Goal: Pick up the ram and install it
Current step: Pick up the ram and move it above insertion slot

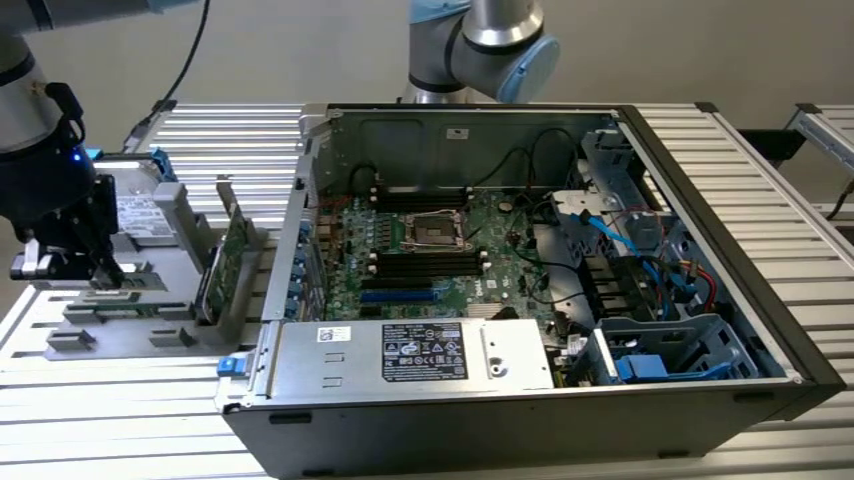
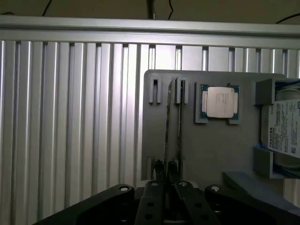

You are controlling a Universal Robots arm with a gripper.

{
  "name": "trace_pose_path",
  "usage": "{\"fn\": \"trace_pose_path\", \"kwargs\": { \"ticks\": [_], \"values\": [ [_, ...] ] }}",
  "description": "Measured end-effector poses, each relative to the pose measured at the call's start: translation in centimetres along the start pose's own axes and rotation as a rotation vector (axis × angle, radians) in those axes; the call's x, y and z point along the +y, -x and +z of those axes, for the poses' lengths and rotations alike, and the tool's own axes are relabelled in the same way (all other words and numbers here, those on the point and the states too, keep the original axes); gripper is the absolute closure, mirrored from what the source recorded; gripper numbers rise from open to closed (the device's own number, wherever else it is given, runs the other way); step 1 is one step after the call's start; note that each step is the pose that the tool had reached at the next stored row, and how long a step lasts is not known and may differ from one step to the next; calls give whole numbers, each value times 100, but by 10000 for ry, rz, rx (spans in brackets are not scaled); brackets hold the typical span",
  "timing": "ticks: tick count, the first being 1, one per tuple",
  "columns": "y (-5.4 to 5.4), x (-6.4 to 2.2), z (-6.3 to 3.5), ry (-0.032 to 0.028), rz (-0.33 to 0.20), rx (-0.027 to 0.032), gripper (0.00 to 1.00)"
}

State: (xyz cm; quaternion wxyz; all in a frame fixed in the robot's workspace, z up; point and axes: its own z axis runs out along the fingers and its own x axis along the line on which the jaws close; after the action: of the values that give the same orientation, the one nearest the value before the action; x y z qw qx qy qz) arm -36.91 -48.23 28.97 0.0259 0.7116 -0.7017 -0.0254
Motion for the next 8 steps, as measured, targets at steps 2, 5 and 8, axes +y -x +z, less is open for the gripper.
{"fn": "trace_pose_path", "kwargs": {
  "ticks": [2, 5, 8],
  "values": [
    [9, -27, -63, -1, 0, -1, 86],
    [20, -70, -171, -1, 0, 0, 86],
    [27, -122, -295, 0, 1, 0, 86]
  ]
}}
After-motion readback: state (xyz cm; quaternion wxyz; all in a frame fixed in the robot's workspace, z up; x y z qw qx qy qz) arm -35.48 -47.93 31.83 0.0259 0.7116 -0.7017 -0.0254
